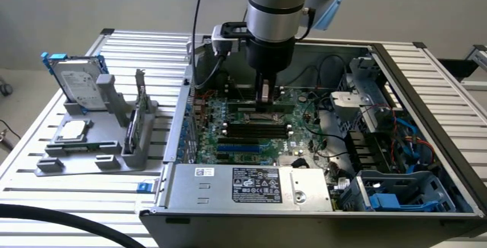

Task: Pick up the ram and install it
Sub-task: 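Pick up the ram and move it above insertion slot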

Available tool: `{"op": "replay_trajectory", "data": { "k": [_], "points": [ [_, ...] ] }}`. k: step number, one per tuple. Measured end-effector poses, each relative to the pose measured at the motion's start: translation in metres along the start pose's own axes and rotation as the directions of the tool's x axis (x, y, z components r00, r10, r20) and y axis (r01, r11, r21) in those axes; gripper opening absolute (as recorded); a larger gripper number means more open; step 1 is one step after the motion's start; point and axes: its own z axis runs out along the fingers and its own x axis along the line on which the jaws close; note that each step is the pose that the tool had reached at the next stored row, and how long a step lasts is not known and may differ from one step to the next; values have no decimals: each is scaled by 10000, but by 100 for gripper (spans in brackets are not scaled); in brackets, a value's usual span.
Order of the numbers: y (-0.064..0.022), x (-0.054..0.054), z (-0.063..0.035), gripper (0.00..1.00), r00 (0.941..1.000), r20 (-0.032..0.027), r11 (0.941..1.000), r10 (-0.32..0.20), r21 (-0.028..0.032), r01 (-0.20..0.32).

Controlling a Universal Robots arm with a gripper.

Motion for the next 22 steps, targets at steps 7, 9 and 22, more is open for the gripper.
{"op": "replay_trajectory", "data": {
  "k": [7, 9, 22],
  "points": [
    [-22, 4, 129, 14, 10000, 1, 10000, -30, -2, 30],
    [-37, 3, 165, 14, 10000, 1, 10000, -30, -4, 30],
    [-89, 5, 343, 14, 9999, -41, 9996, -101, -276, 99]
  ]
}}
